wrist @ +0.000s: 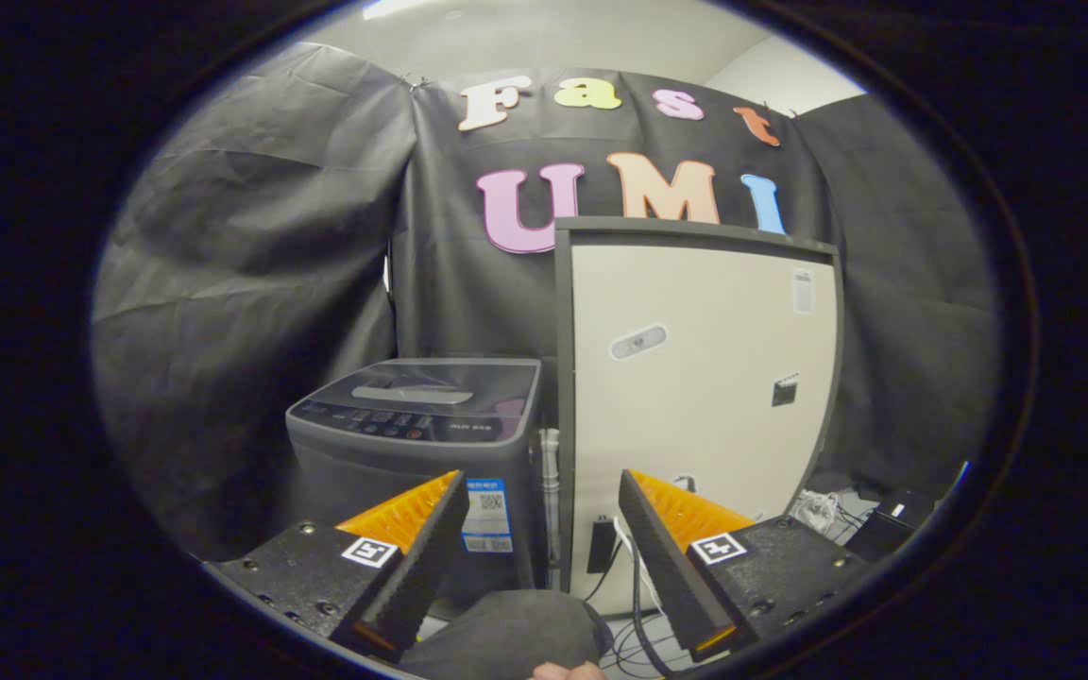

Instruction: Put the clothes into the washing machine and then close the washing machine lid.

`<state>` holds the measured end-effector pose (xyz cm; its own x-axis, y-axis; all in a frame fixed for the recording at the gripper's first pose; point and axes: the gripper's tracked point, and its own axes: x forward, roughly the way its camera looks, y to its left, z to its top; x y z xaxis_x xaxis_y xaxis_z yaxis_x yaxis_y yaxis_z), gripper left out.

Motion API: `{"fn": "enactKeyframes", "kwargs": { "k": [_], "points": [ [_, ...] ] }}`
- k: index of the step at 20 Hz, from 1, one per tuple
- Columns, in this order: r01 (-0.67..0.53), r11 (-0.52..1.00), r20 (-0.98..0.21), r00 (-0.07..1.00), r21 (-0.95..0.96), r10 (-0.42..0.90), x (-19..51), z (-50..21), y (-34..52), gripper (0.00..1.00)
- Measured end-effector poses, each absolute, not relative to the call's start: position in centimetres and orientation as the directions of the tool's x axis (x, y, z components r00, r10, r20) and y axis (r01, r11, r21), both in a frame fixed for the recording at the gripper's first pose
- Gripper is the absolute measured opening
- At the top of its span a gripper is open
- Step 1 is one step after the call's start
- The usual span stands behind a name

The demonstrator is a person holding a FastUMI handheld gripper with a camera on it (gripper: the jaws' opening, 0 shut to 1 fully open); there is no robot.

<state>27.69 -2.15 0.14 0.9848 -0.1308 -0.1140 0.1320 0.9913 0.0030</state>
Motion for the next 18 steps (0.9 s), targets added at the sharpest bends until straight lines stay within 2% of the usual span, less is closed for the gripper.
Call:
{"fn": "enactKeyframes", "kwargs": {
  "k": [6,9,13,18],
  "points": [
    [0.162,0.984,-0.098,0.983,0.076,-0.154,24.1,-0.2,-4.6,0.98],
    [0.129,0.987,-0.108,0.987,0.092,-0.119,22.7,-0.5,-3.6,0.97],
    [0.084,0.996,-0.088,0.993,0.018,-0.083,20.2,0.3,-2.6,0.97],
    [0.048,0.996,-0.107,0.993,0.074,-0.04,18.6,-0.3,-2.2,0.97]
  ]
}}
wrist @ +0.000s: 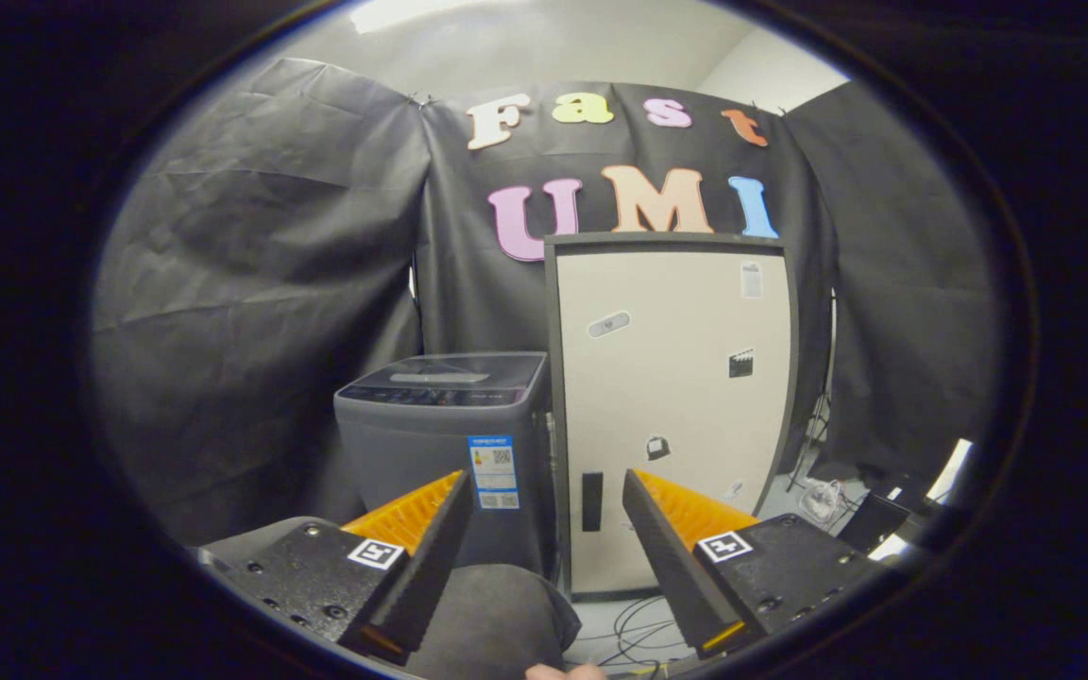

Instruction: Put the clothes into the washing machine and then close the washing machine lid.

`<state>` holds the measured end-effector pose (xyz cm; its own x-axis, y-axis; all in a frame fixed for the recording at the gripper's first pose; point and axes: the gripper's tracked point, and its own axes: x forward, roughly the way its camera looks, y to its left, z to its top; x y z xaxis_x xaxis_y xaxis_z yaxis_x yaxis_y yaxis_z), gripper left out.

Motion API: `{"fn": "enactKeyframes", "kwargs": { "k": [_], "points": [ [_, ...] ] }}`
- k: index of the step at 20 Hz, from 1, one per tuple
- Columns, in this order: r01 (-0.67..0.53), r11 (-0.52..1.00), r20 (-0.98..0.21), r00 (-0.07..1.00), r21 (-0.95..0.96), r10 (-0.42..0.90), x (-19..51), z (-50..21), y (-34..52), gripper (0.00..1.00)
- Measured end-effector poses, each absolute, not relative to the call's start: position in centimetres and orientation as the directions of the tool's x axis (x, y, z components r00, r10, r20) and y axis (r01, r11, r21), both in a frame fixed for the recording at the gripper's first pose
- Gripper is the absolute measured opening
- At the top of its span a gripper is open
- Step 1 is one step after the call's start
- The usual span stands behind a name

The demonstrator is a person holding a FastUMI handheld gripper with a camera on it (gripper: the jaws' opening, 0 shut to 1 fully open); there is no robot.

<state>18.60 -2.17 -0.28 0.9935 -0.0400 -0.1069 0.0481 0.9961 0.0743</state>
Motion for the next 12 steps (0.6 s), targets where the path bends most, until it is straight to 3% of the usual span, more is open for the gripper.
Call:
{"fn": "enactKeyframes", "kwargs": {
  "k": [12],
  "points": [
    [0.029,0.997,-0.1,0.995,0.077,-0.021,17.63,-0.03,-2.59,0.97]
  ]
}}
